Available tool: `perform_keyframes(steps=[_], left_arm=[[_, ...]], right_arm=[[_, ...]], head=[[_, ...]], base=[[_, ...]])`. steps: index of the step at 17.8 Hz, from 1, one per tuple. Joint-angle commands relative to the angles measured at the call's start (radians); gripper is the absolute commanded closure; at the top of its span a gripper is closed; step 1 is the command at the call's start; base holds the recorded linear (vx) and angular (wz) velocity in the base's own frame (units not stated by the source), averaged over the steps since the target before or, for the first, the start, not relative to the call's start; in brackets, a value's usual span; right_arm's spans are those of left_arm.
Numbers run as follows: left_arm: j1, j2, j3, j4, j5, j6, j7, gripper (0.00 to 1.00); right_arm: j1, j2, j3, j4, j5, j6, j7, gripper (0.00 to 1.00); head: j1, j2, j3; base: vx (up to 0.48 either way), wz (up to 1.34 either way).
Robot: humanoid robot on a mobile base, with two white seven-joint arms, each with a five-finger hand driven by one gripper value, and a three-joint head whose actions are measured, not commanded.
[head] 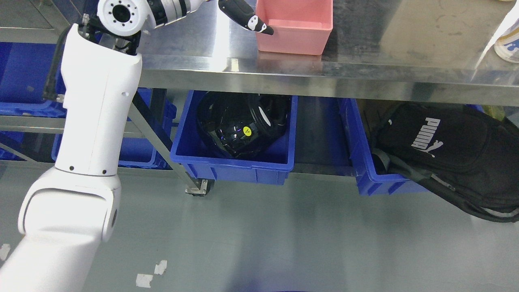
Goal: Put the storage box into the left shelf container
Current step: 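Close the left hand fingers around the pink box's near edge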
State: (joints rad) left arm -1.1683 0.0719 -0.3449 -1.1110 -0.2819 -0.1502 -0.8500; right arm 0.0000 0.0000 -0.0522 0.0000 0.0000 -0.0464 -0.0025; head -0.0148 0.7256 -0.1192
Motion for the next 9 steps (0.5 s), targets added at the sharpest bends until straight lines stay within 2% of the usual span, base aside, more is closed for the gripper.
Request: perform_keyframes(steps=[1, 3, 9], left_arm=[[-0.048, -0.054, -0.128, 0.158, -0.022, 0.027, -0.003, 0.08], [-0.05, -0.054, -0.129, 0.157, -0.016, 0.115, -0.001, 0.08], [-0.05, -0.054, -0.161, 0.158, -0.013, 0.129, 0.0, 0.09]], right_arm=[[-0.003, -0.017, -0.001, -0.017, -0.021, -0.003, -0.001, 0.0], [-0.003, -0.017, 0.0, -0.017, -0.021, -0.003, -0.001, 0.0], [-0.003, -0.017, 0.0, -0.017, -0.021, -0.003, -0.001, 0.0]], head=[[0.0, 0.0, 0.0], [0.0, 0.0, 0.0], [0.0, 0.0, 0.0]], base=[[0.0, 0.0], [0.0, 0.0], [0.0, 0.0]])
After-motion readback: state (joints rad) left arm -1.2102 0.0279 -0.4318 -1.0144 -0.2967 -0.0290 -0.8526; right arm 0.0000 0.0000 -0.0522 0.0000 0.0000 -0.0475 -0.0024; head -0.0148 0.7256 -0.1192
